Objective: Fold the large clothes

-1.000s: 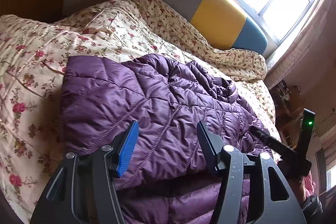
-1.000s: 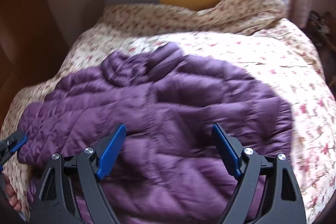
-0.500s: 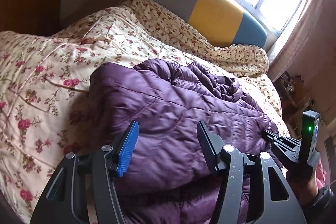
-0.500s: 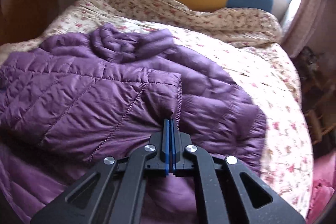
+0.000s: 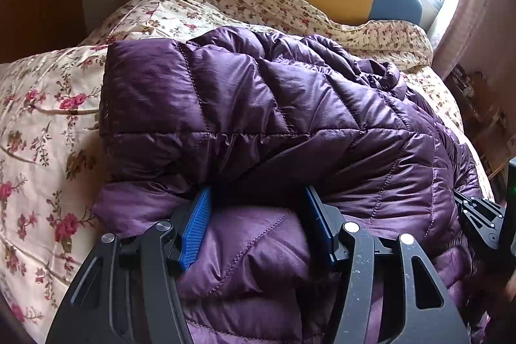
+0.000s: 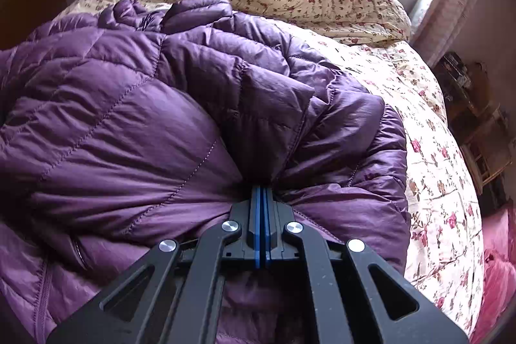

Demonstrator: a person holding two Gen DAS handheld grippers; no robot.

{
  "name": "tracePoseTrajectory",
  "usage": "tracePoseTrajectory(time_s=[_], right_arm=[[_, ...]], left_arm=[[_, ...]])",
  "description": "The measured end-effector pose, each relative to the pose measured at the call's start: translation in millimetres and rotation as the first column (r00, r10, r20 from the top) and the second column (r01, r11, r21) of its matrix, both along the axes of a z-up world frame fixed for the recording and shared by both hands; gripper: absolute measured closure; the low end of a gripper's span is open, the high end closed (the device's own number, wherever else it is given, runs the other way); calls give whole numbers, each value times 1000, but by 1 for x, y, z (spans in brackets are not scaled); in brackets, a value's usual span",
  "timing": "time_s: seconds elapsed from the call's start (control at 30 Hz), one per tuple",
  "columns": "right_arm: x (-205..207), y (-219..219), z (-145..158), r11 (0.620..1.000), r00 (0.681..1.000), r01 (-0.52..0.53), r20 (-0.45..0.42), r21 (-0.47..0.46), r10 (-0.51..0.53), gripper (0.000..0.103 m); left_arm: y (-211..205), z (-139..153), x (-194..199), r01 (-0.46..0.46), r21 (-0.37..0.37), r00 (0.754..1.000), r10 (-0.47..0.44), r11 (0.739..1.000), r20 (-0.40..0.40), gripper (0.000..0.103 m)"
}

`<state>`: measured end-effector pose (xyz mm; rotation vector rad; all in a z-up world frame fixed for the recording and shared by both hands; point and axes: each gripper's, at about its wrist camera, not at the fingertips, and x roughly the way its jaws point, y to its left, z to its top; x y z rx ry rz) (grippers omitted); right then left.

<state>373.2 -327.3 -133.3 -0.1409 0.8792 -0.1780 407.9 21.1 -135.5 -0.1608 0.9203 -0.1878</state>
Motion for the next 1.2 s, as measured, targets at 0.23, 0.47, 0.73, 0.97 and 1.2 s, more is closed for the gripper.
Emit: tracePoseTrajectory(time_s=[0.23, 0.47, 0.73, 0.97, 1.2], right_arm=[[-12, -12, 31, 999, 998, 40, 55, 30, -42, 56], [-11, 14, 67, 999, 988, -13, 152, 34, 8, 44], [21, 52, 56, 996, 989, -60, 142, 73, 49, 41], [43, 65, 14, 995, 992, -93, 90, 22, 91, 40], [45, 62, -5, 994, 990, -100, 104, 33, 96, 40]], left_arm=[[4, 26, -12, -13, 15, 999, 12, 1000, 44, 28], [15, 58, -10, -46, 21, 992, 44, 999, 121, 28], [5, 47, 9, -16, 77, 993, 7, 997, 116, 28], [7, 11, 24, -1, 97, 998, -5, 995, 65, 28], [11, -6, 27, -7, 60, 998, 4, 998, 62, 28]])
